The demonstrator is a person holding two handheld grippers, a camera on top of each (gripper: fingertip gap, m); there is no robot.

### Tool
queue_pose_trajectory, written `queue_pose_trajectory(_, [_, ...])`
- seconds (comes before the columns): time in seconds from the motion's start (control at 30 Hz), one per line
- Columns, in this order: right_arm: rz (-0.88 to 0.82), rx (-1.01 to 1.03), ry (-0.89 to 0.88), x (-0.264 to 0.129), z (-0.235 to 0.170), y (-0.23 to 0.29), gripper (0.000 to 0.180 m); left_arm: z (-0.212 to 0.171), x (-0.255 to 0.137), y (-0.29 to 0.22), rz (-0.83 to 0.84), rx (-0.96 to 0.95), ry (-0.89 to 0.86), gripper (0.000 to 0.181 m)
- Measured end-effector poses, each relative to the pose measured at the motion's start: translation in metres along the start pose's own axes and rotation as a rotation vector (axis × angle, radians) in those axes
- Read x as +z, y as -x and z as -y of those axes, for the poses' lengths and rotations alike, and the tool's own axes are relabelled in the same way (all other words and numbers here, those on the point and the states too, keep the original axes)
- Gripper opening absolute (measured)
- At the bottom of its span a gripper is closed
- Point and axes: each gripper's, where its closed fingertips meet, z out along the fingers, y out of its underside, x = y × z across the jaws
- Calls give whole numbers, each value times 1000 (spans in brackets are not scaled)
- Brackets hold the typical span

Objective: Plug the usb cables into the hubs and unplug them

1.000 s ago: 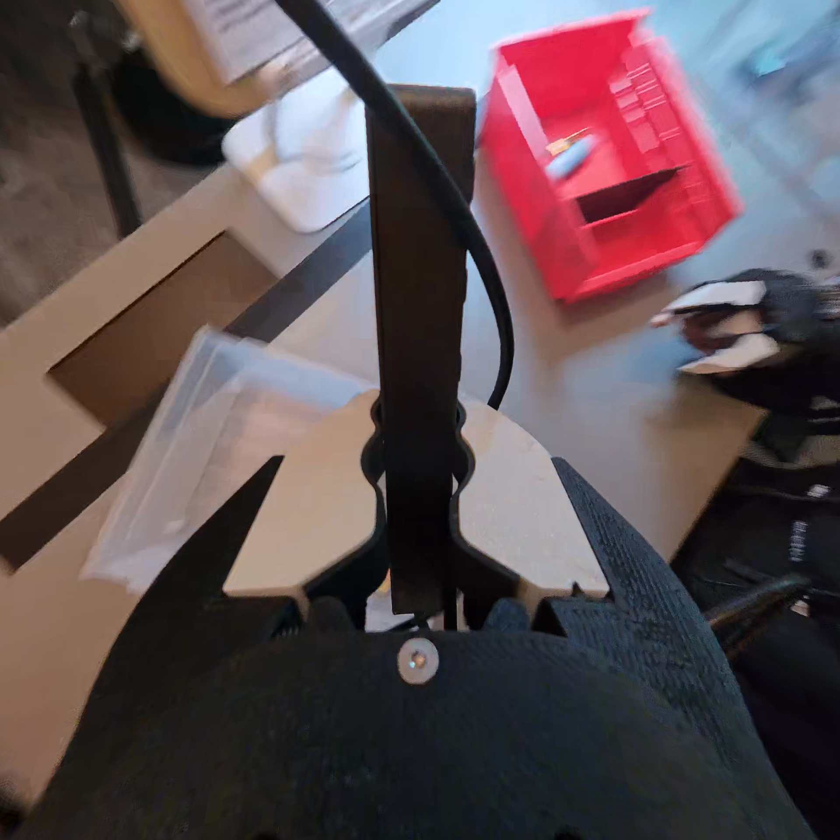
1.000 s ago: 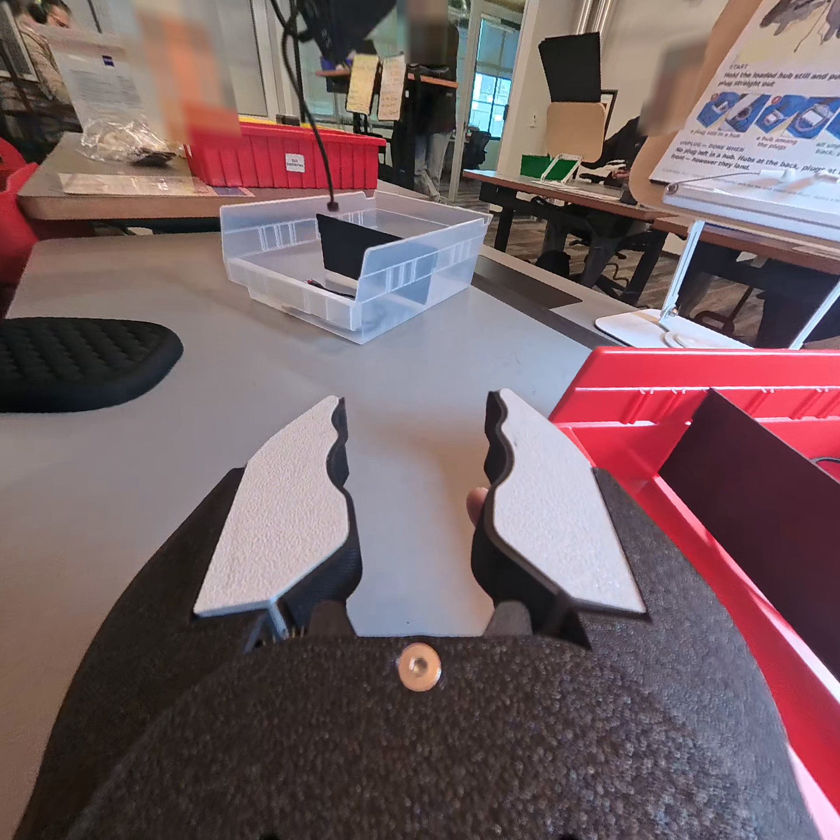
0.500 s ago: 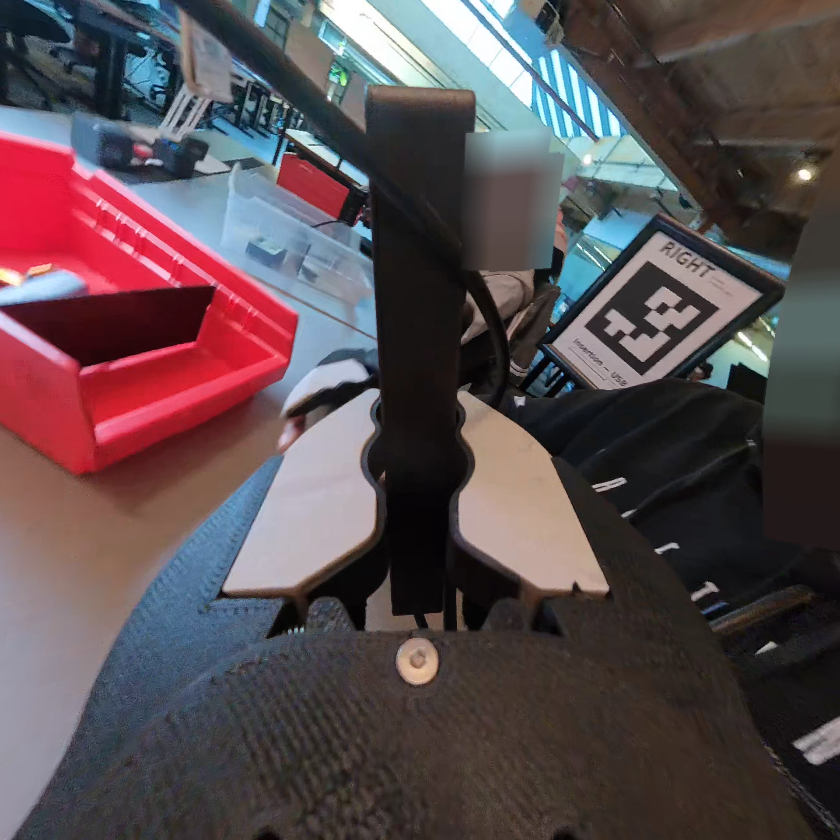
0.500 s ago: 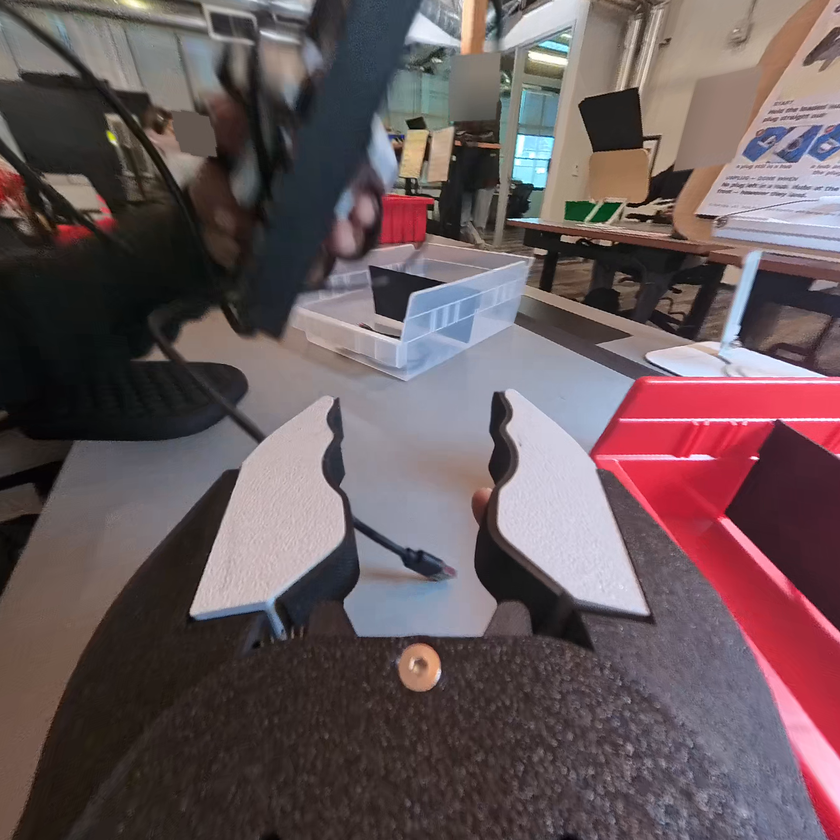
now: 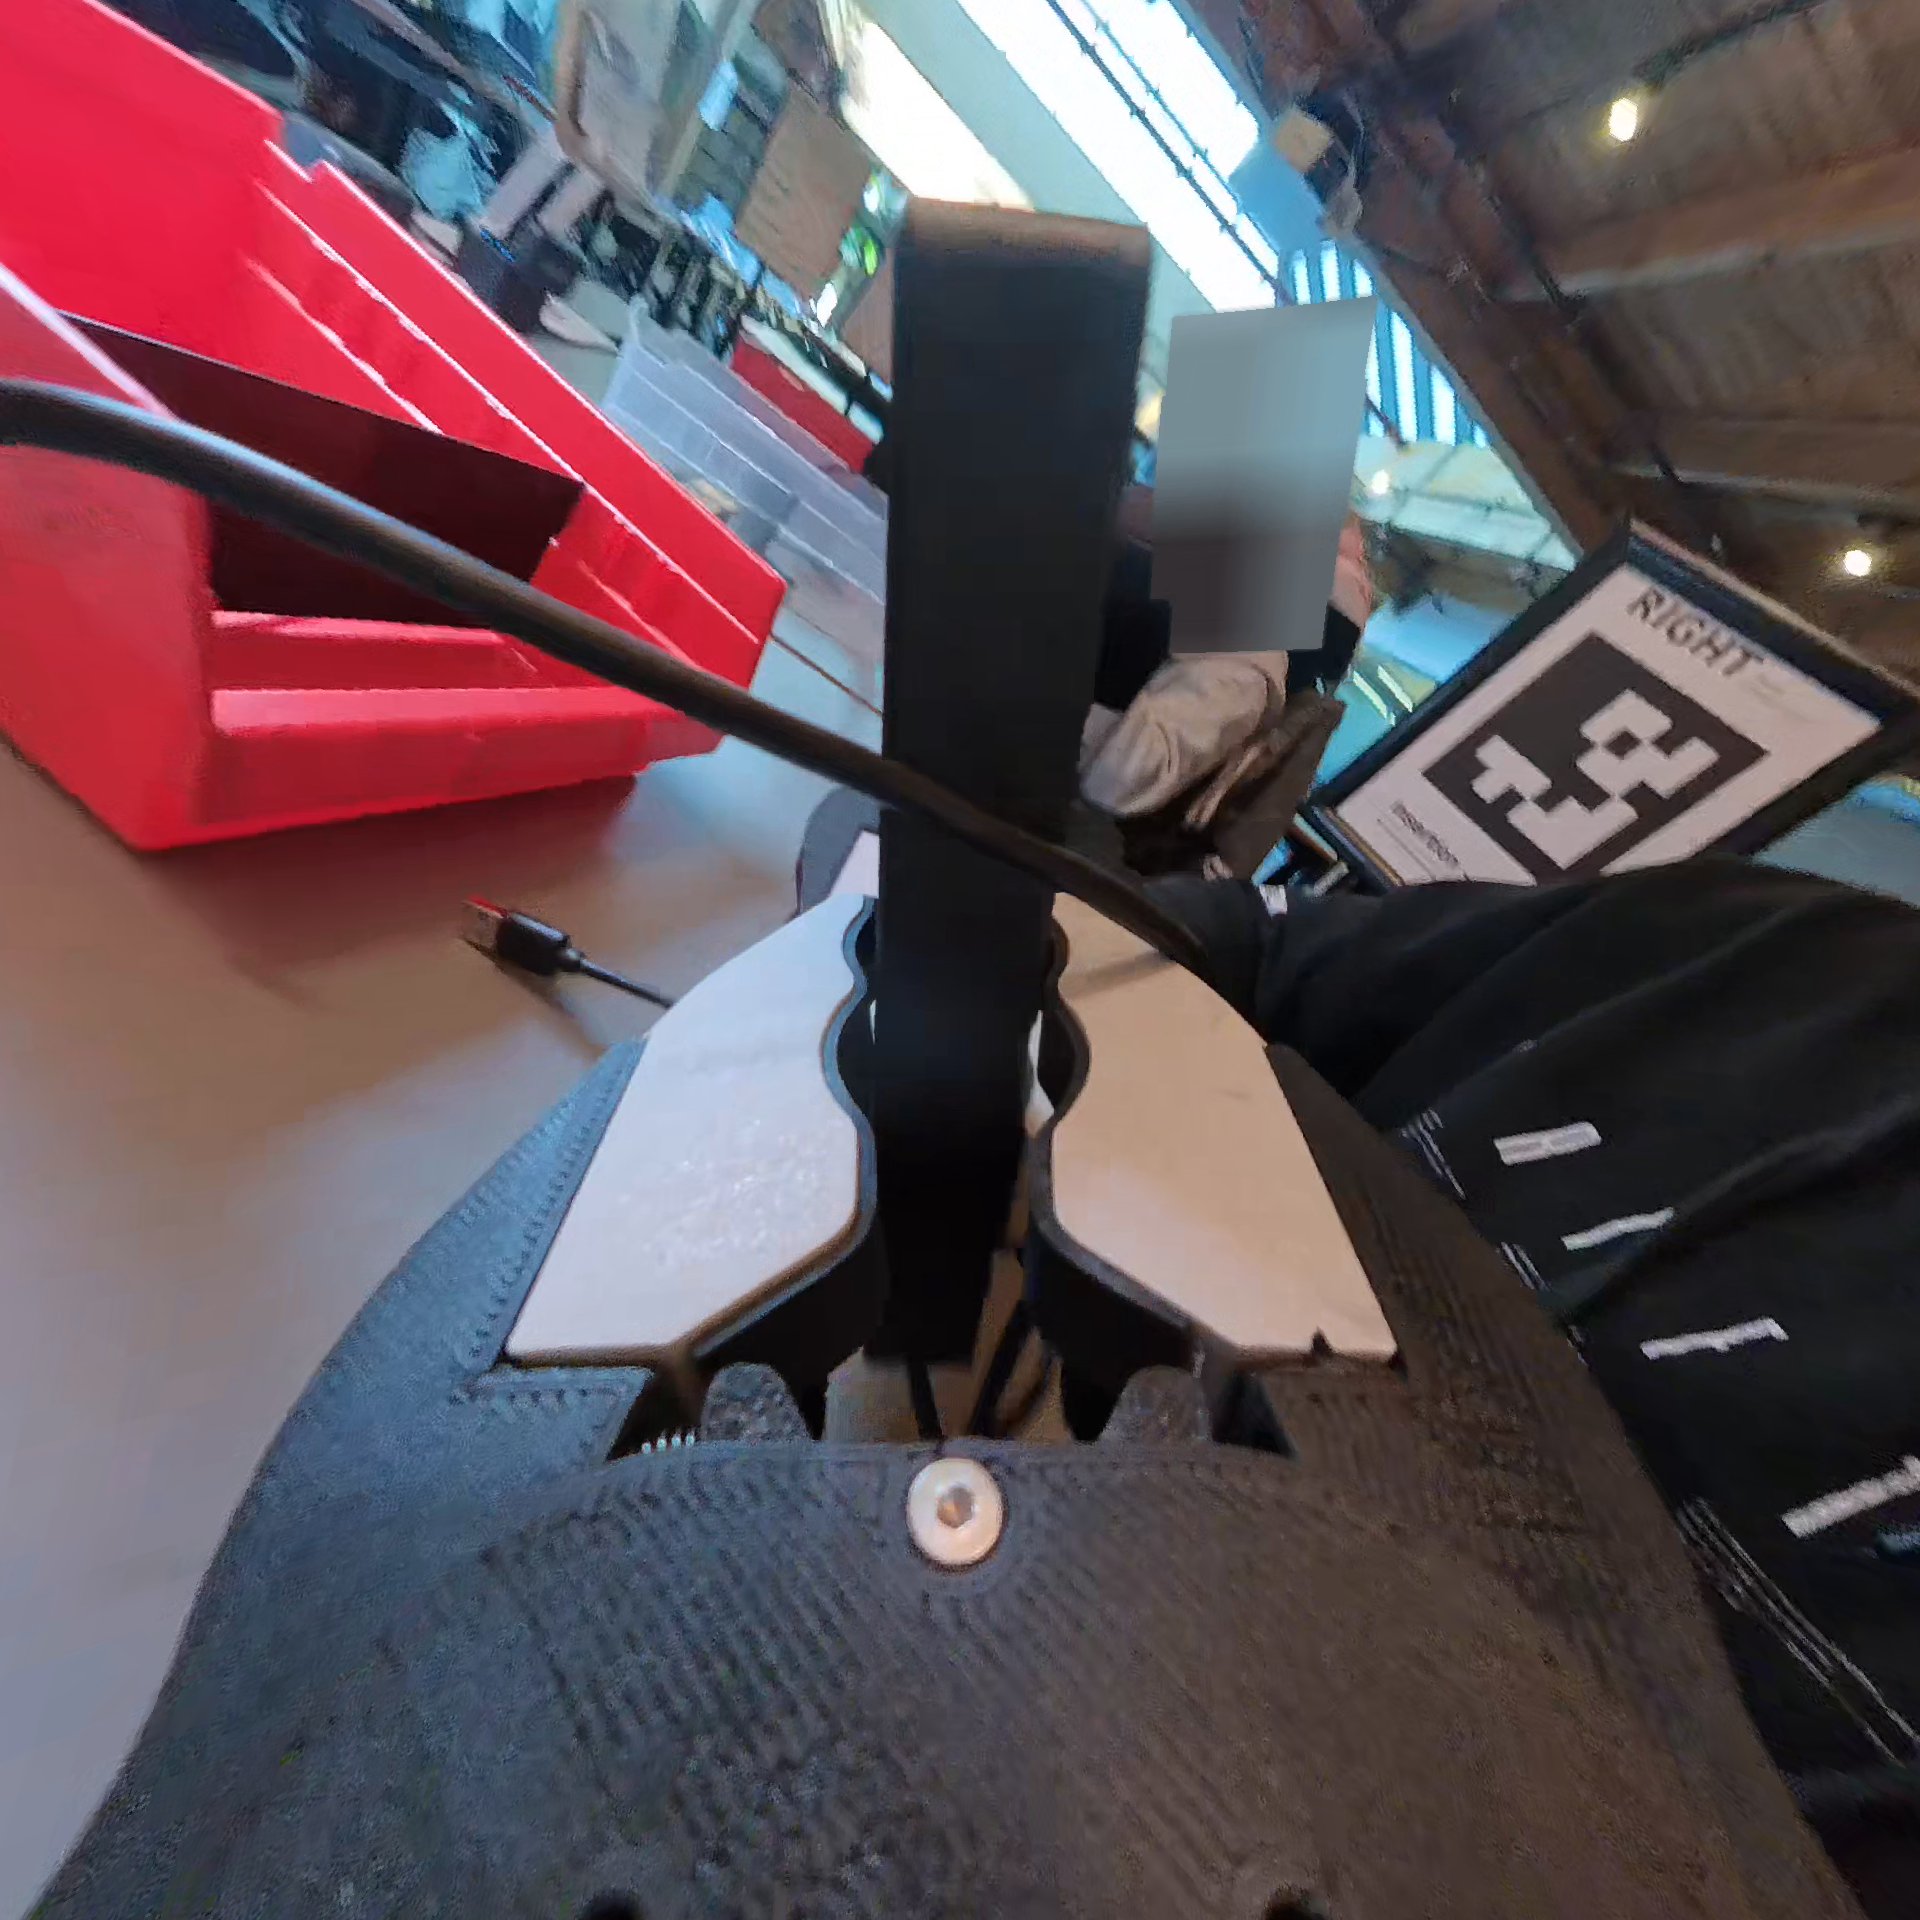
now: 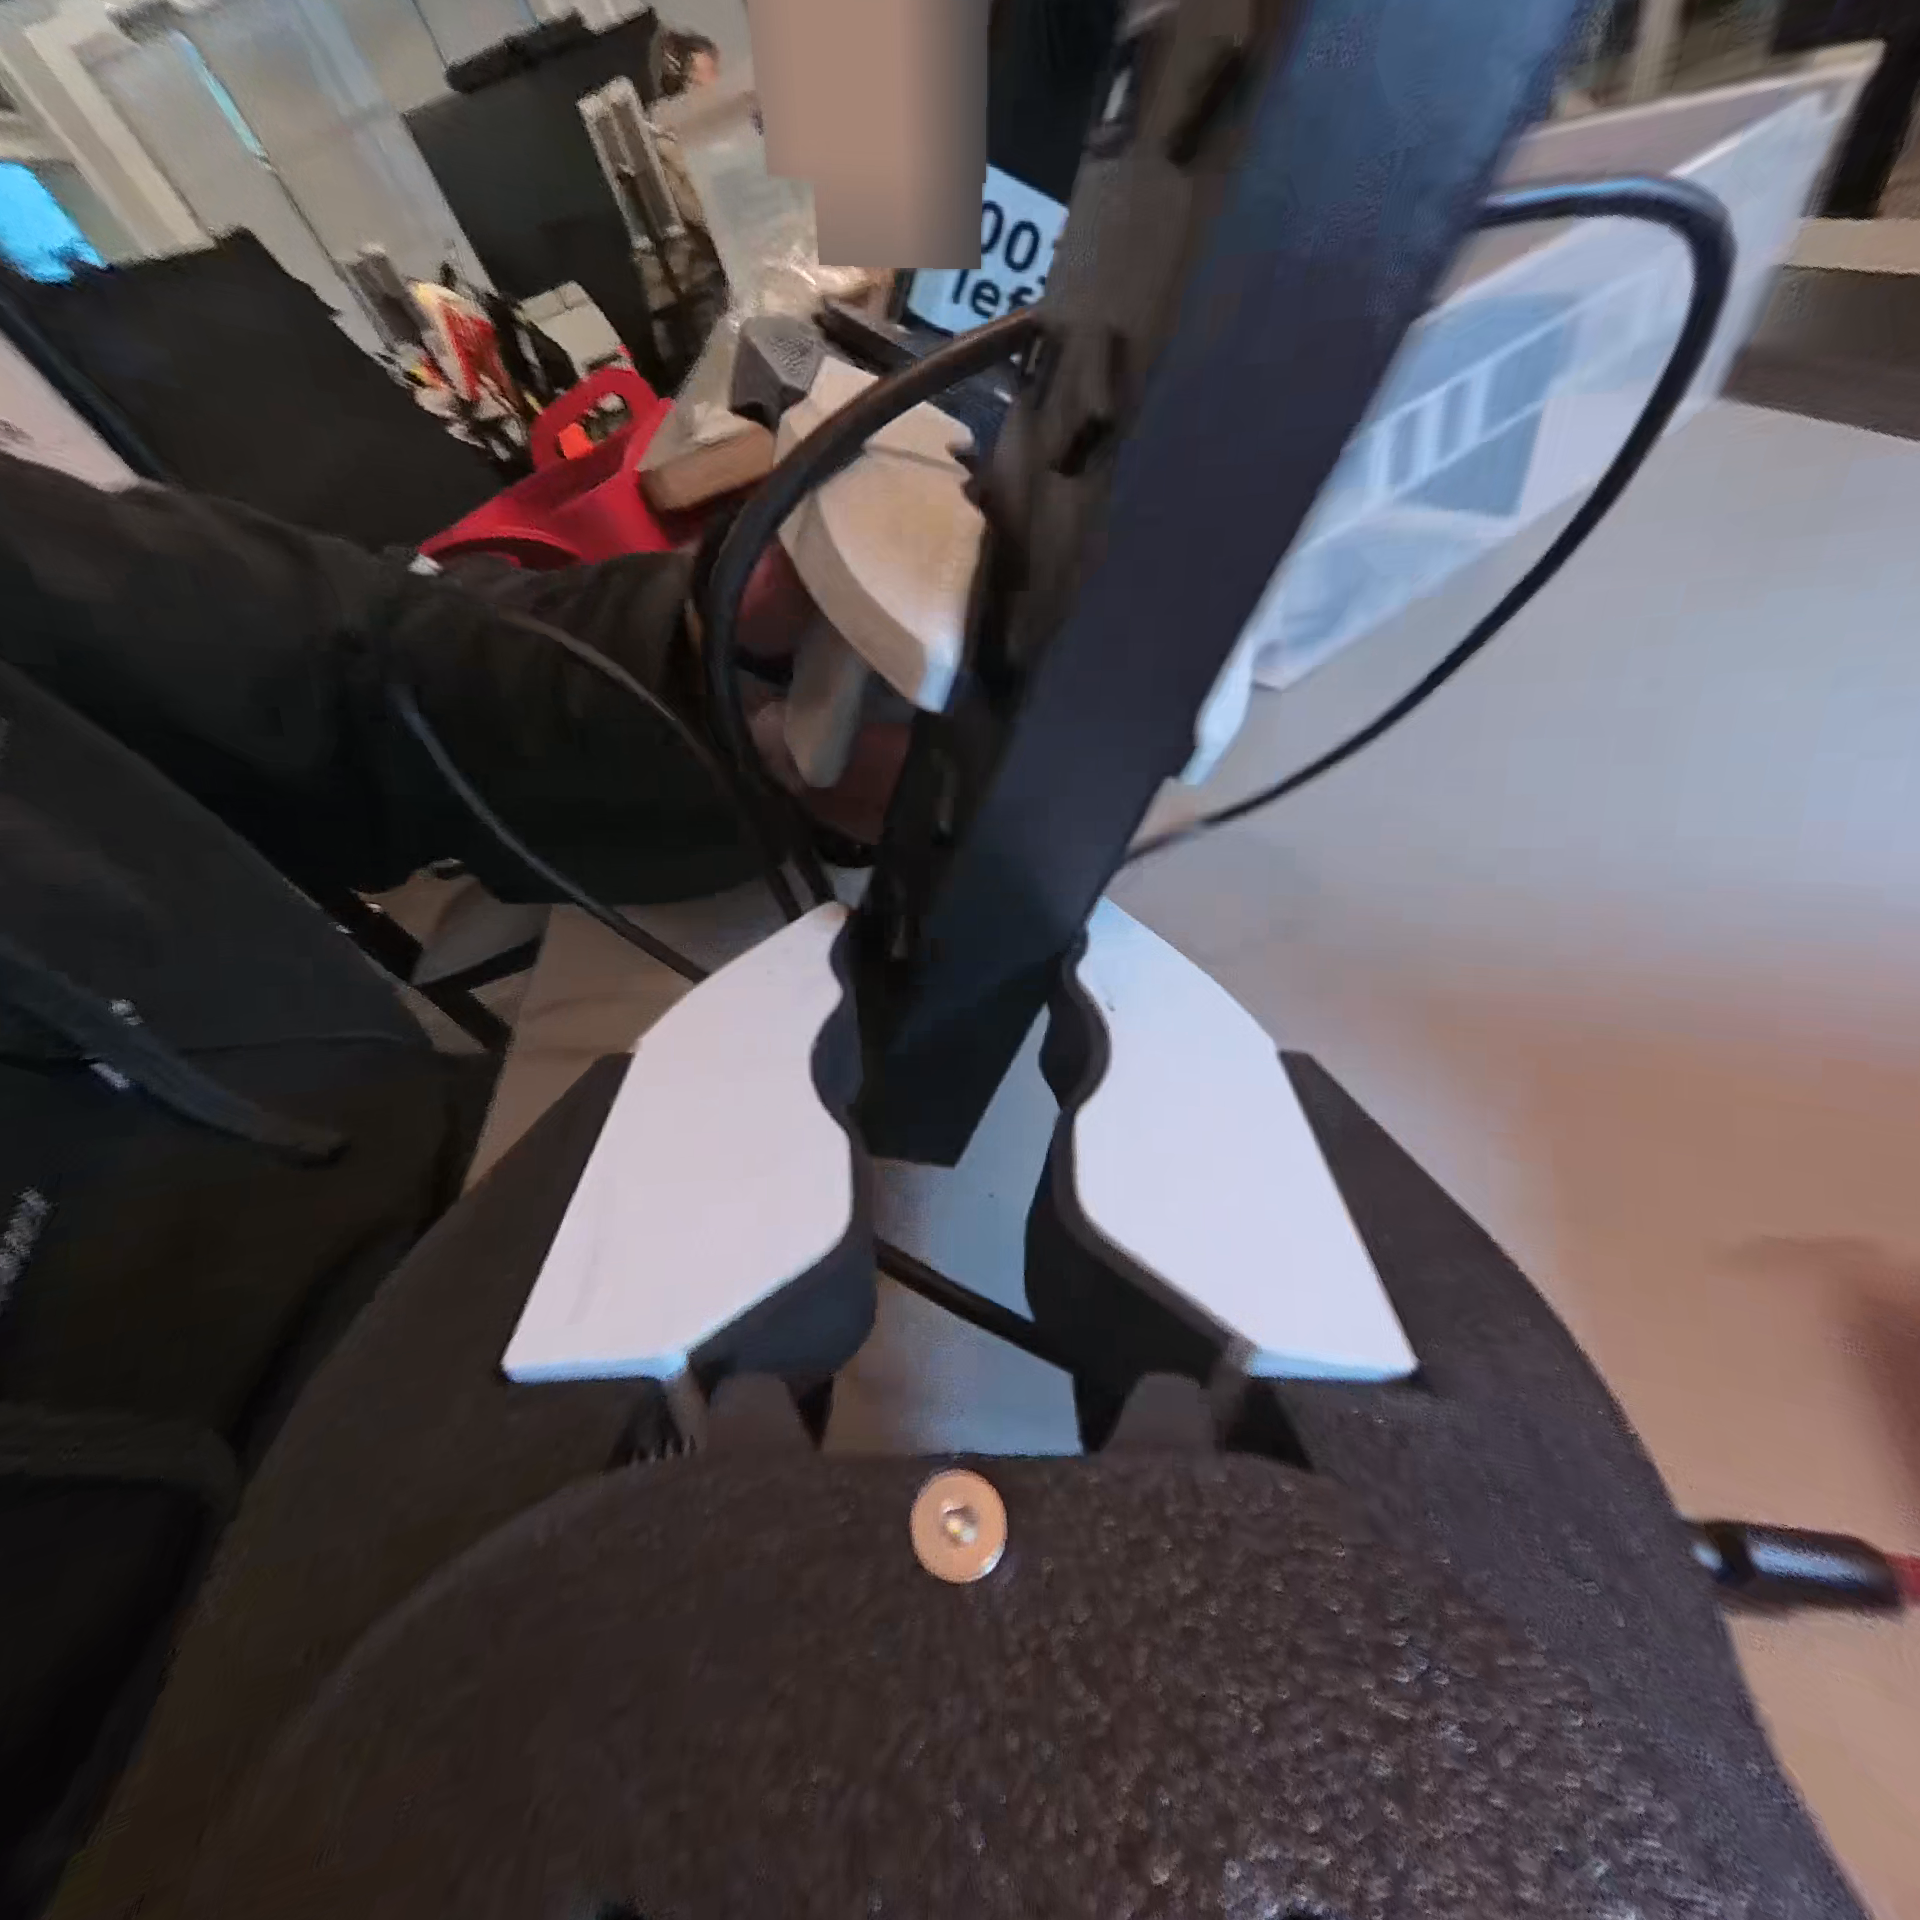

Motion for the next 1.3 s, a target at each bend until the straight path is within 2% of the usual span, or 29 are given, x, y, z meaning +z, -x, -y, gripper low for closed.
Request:
queue_pose_trajectory(0.13, [-28, 35, -47, -22, 10, -14, 25, -7, -26, 10, 111, 131, 183, 39])
queue_pose_trajectory(0.27, [-64, 47, -77, -49, 16, -28, 25, -4, -65, 39, 320, 252, 235, 41])
queue_pose_trajectory(0.3, [-96, 50, -63, -53, 16, -33, 25, 1, -74, 45, 376, 279, 212, 34])
queue_pose_trajectory(0.33, [-126, 61, -33, -56, 14, -39, 25, 10, -81, 47, 412, 321, 169, 4])
queue_pose_trajectory(0.43, [-166, 101, 76, -58, 5, -45, 25, 34, -88, 37, 481, 435, 83, 0])
queue_pose_trajectory(0.53, [-201, 98, 210, -58, 2, -49, 25, 42, -84, 26, 566, 658, 88, 0])
queue_pose_trajectory(0.63, [-163, 123, 392, -55, 0, -45, 25, 37, -73, 24, 662, 900, 159, 20])
queue_pose_trajectory(0.73, [-119, 190, 487, -48, 7, -44, 25, 27, -58, 21, 690, 1090, 231, 53])
queue_pose_trajectory(0.8, [-83, 247, 579, -48, 6, -42, 26, 24, -56, 25, 773, 1269, 299, 68])
queue_pose_trajectory(0.87, [-54, 296, 683, -51, 1, -38, 25, 25, -57, 32, 891, 1484, 377, 75])
queue_pose_trajectory(0.93, [8, 357, 755, -51, -3, -27, 25, 14, -51, 41, 916, 1596, 477, 80])
queue_pose_trajectory(1.03, [64, 361, 869, -47, -9, -8, 25, -1, -39, 51, 907, 1652, 561, 83])
queue_pose_trajectory(1.13, [60, 322, 938, -41, -15, -1, 26, -10, -35, 59, 908, 1685, 650, 74])
queue_pose_trajectory(1.2, [86, 294, 917, -40, -10, 0, 29, -12, -38, 60, 900, 1684, 661, 61])
queue_pose_trajectory(1.3, [111, 166, 772, -37, 18, -3, 33, -10, -49, 58, 880, 1532, 638, 61])
